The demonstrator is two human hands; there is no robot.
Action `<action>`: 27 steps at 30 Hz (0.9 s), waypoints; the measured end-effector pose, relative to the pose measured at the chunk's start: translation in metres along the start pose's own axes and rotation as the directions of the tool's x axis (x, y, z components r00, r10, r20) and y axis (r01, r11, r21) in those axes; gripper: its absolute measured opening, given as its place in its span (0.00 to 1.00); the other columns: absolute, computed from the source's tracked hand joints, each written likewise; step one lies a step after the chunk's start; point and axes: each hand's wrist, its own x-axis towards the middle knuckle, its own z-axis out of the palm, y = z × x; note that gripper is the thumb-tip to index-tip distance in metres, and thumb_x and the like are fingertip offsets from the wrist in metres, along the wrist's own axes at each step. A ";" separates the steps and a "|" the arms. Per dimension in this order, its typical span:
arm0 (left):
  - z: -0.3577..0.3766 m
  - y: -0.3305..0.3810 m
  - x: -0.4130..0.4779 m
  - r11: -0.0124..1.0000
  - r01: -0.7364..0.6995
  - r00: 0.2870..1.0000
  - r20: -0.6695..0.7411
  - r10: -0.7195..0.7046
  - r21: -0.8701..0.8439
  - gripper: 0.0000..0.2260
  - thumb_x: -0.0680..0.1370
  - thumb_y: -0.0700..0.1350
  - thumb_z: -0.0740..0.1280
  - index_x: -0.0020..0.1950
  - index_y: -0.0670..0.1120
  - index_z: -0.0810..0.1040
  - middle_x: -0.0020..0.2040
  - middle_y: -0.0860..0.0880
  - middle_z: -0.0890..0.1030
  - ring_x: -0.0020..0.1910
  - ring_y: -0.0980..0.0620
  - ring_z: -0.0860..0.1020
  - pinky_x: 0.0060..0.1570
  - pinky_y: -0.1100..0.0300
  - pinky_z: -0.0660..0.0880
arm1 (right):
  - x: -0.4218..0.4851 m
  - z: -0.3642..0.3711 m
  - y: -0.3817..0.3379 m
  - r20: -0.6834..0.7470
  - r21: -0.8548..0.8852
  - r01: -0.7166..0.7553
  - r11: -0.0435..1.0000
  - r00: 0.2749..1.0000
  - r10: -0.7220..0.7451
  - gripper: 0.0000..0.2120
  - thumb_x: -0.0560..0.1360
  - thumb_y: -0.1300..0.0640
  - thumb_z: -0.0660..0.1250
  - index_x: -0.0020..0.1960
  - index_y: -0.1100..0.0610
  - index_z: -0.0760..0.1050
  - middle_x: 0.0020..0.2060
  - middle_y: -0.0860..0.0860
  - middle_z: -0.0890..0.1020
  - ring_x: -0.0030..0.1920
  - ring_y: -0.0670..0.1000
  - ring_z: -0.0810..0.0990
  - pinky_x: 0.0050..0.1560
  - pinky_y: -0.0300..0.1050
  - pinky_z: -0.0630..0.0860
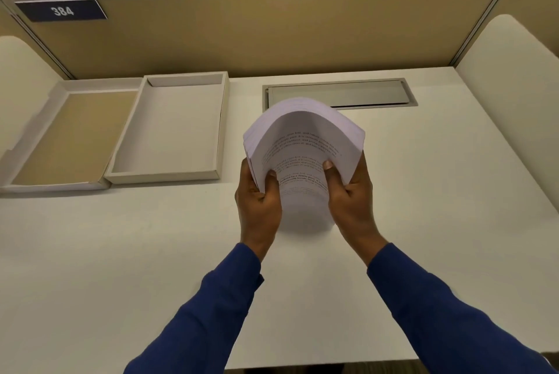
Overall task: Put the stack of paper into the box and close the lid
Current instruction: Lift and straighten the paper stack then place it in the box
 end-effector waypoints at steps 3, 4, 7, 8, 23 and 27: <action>-0.002 -0.005 -0.003 1.000 0.003 1.000 0.007 -0.004 0.009 0.18 0.84 0.39 0.65 0.72 0.52 0.71 0.59 0.50 0.79 0.60 0.53 0.80 0.49 0.62 0.83 | -0.004 -0.003 0.008 0.022 0.000 -0.029 1.000 0.999 0.029 0.20 0.82 0.56 0.64 0.72 0.45 0.65 0.59 0.44 0.78 0.59 0.40 0.78 0.50 0.38 0.82; -0.003 -0.009 -0.003 0.999 0.000 1.000 0.012 -0.001 0.034 0.18 0.84 0.39 0.65 0.73 0.50 0.70 0.59 0.50 0.79 0.59 0.54 0.80 0.49 0.63 0.83 | -0.005 -0.005 0.014 0.018 -0.011 -0.046 0.999 0.999 0.046 0.21 0.82 0.56 0.64 0.73 0.47 0.66 0.59 0.44 0.78 0.59 0.40 0.78 0.50 0.38 0.83; -0.010 -0.027 -0.001 0.989 0.032 0.998 0.040 -0.038 0.142 0.18 0.83 0.38 0.66 0.73 0.46 0.71 0.58 0.51 0.80 0.59 0.54 0.80 0.49 0.64 0.83 | -0.008 -0.011 0.038 0.027 -0.068 -0.119 0.991 0.992 0.121 0.21 0.81 0.56 0.66 0.73 0.50 0.68 0.58 0.46 0.79 0.59 0.44 0.79 0.51 0.38 0.83; -0.015 -0.035 -0.001 0.981 0.067 0.996 0.050 -0.078 0.183 0.17 0.83 0.39 0.67 0.72 0.45 0.73 0.57 0.51 0.80 0.59 0.52 0.80 0.51 0.62 0.84 | -0.010 -0.014 0.047 0.039 -0.091 -0.155 0.984 0.986 0.159 0.20 0.81 0.56 0.67 0.72 0.51 0.69 0.58 0.46 0.80 0.59 0.45 0.80 0.52 0.39 0.83; -0.044 -0.056 -0.017 0.907 0.141 0.975 0.105 -0.197 0.396 0.10 0.83 0.45 0.67 0.65 0.48 0.74 0.54 0.59 0.81 0.52 0.59 0.82 0.44 0.69 0.81 | 0.002 -0.050 0.068 0.250 -0.187 -0.259 0.948 0.921 0.300 0.14 0.81 0.50 0.66 0.66 0.45 0.72 0.56 0.38 0.82 0.53 0.41 0.84 0.48 0.37 0.82; -0.060 -0.048 -0.018 0.895 0.202 0.956 0.119 -0.269 0.398 0.13 0.83 0.46 0.67 0.67 0.51 0.73 0.56 0.59 0.81 0.53 0.58 0.83 0.48 0.65 0.82 | 0.001 -0.038 0.068 0.283 -0.136 -0.355 0.925 0.881 0.380 0.13 0.81 0.50 0.66 0.65 0.46 0.73 0.57 0.41 0.83 0.52 0.42 0.85 0.44 0.36 0.81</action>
